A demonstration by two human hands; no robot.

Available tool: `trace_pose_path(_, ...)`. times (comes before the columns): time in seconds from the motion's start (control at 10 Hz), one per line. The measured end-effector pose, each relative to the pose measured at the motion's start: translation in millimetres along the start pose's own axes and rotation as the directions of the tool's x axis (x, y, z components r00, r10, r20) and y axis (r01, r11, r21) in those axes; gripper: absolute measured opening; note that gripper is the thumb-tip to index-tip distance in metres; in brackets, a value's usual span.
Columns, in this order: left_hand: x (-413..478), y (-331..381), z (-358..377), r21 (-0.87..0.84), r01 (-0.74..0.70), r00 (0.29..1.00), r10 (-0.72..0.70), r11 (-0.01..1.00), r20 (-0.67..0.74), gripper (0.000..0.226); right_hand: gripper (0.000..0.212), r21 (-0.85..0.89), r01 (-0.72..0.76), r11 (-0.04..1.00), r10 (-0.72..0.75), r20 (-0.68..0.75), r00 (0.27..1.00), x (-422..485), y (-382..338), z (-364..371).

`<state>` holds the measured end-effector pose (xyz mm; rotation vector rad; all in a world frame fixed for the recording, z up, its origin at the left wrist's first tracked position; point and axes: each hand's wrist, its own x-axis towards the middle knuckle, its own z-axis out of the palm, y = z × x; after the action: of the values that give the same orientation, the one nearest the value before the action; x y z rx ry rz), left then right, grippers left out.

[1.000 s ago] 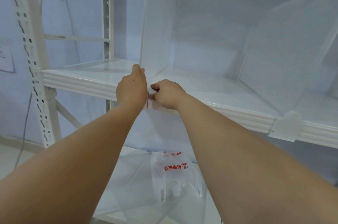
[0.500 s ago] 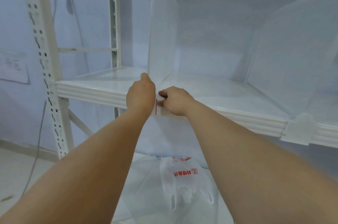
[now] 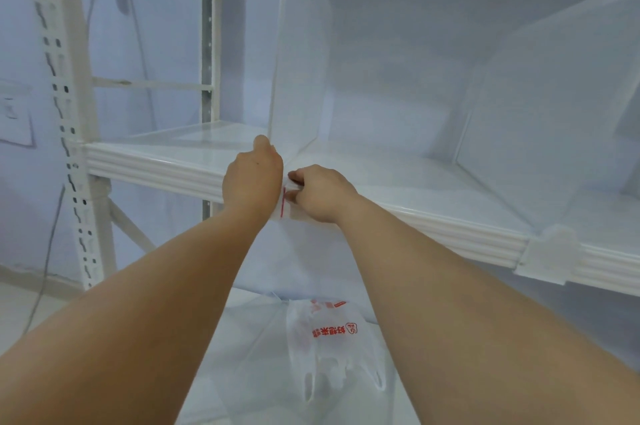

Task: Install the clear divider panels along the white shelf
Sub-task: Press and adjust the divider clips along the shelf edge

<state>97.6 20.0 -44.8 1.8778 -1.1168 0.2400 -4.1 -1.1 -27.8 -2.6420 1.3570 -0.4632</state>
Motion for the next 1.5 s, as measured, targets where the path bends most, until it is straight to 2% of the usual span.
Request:
trace_pose_path(0.1, -4, 4, 3, -0.200, 0.050, 0.998, -0.054, 0.979, -0.012, 0.030, 0.031, 0.010, -0.007, 1.000, 0.007, 0.008, 1.000, 2, 0, 1)
trace_pose_path(0.2, -14, 11, 3, -0.424, 0.071, 0.993, -0.104, 0.903, -0.055, 0.045, 0.022, 0.044, -0.012, 0.999, 0.011, 0.007, 1.000, 0, 0, 0)
trace_pose_path(0.3, -25, 20, -5, -0.291, -0.058, 0.956, -0.030, 0.955, -0.290, 0.049, 0.013, 0.012, -0.036, 0.999, 0.036, 0.021, 0.999, -4, -2, -4)
trace_pose_path(0.4, -29, 36, -17, -0.249, -0.228, 0.949, 0.158, 0.941, -0.273, 0.036, 0.036, 0.150, -0.027, 0.988, 0.012, 0.097, 0.995, -3, -9, -1)
trace_pose_path(0.5, -31, 57, -26, -0.329, -0.300, 0.954, 0.290, 0.895, -0.080, 0.026, 0.043, 0.202, 0.038, 0.979, -0.050, 0.055, 0.997, -13, -18, -2)
trace_pose_path(0.6, -36, 79, -31, -0.376, -0.316, 0.943, 0.333, 0.871, -0.023, 0.022, 0.044, -0.503, 0.114, 0.857, -0.134, -0.005, 0.991, -41, -5, -21)
trace_pose_path(0.7, -44, 105, -34, -0.458, -0.266, 0.955, 0.297, 0.848, -0.004, 0.024, 0.038, -0.148, -0.096, 0.984, 0.067, -0.194, 0.979, -53, 21, -48)
trace_pose_path(0.8, -53, 130, -37, -0.557, -0.207, 0.967, 0.254, 0.805, 0.007, 0.035, 0.024, -0.175, -0.120, 0.977, 0.037, -0.417, 0.908, -67, 39, -75)
trace_pose_path(0.9, -64, 151, -35, -0.613, -0.149, 0.969, 0.237, 0.776, 0.065, 0.039, 0.024, -0.227, -0.194, 0.954, 0.007, -0.632, 0.775, -91, 64, -103)
trace_pose_path(1.0, -80, 171, -25, -0.629, -0.153, 0.945, 0.298, 0.763, 0.132, 0.048, 0.034, -0.149, -0.205, 0.967, 0.006, -0.796, 0.606, -115, 82, -121)
trace_pose_path(1.1, -97, 193, -11, -0.638, -0.208, 0.908, 0.389, 0.741, 0.157, 0.057, 0.036, -0.060, -0.241, 0.969, 0.080, -0.842, 0.533, -132, 98, -133)
trace_pose_path(1.2, -116, 215, 0, -0.680, -0.230, 0.856, 0.477, 0.697, 0.199, 0.058, 0.030, 0.024, -0.290, 0.957, 0.184, -0.822, 0.539, -147, 114, -142)
trace_pose_path(1.3, -131, 229, 11, -0.718, -0.290, 0.807, 0.565, 0.633, 0.172, 0.052, 0.026, 0.124, -0.291, 0.949, 0.281, -0.754, 0.594, -158, 131, -144)
trace_pose_path(1.4, -139, 233, 25, -0.675, -0.354, 0.767, 0.614, 0.647, 0.186, 0.050, 0.025, 0.182, -0.310, 0.933, 0.345, -0.696, 0.630, -166, 148, -141)
trace_pose_path(1.5, -141, 236, 43, -0.624, -0.355, 0.749, 0.611, 0.696, 0.256, 0.051, 0.027, 0.304, -0.314, 0.899, 0.437, -0.613, 0.658, -167, 164, -135)
